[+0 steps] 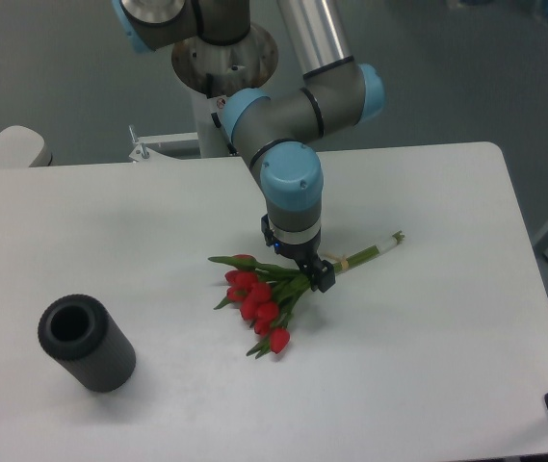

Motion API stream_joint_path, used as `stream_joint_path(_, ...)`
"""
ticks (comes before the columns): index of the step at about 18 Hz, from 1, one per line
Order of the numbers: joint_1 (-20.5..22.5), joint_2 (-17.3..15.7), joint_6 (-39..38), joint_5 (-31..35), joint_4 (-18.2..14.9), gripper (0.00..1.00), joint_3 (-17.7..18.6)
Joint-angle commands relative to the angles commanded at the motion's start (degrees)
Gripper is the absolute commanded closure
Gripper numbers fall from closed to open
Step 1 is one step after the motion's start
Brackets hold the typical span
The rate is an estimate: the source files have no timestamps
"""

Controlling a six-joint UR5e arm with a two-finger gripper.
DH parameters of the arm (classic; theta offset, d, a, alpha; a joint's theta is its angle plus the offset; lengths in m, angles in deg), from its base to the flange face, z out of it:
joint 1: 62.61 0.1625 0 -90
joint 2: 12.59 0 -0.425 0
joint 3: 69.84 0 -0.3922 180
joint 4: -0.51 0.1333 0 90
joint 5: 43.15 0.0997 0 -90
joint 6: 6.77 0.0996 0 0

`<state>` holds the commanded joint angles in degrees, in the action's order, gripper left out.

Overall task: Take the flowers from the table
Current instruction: 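Lower the gripper around the tulip stems and close it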

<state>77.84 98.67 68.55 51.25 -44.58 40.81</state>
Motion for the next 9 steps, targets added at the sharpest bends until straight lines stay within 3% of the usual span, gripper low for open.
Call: stream_joint_path(9,-0.6,2.3,-1.6,-0.2,2.3,0.00,0.5)
